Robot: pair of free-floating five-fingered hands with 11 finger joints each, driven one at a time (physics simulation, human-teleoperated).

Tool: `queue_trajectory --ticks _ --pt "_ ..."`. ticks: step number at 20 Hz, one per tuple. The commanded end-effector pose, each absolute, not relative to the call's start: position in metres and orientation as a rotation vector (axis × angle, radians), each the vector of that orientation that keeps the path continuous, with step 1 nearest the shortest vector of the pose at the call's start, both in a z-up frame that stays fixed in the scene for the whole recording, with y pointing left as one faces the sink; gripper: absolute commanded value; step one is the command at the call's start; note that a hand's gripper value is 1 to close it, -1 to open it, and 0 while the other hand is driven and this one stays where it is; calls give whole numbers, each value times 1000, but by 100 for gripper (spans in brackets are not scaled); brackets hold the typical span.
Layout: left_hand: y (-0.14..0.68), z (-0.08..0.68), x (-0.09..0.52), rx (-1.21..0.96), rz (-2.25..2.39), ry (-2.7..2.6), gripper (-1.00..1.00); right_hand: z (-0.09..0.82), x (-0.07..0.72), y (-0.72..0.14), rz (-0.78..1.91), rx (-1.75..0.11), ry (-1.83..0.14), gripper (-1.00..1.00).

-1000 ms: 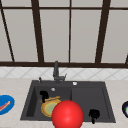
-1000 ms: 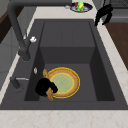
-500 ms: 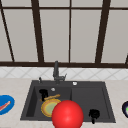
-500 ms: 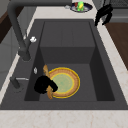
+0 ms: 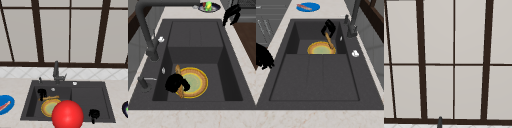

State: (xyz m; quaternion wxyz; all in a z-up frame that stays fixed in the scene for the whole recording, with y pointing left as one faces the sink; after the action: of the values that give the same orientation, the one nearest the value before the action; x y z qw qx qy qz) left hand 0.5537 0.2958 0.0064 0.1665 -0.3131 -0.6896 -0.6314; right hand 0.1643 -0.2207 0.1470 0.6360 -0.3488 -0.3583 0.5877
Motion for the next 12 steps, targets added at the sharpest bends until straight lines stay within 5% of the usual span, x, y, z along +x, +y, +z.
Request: queue_trajectory --ticks 1,12 --pt "305 14 534 -821 -1870 -2021 100 147 164 -221 1343 -797 -819 0" --pt "332 56 499 -789 -1889 -2072 100 147 164 -221 1343 -797 -819 0"
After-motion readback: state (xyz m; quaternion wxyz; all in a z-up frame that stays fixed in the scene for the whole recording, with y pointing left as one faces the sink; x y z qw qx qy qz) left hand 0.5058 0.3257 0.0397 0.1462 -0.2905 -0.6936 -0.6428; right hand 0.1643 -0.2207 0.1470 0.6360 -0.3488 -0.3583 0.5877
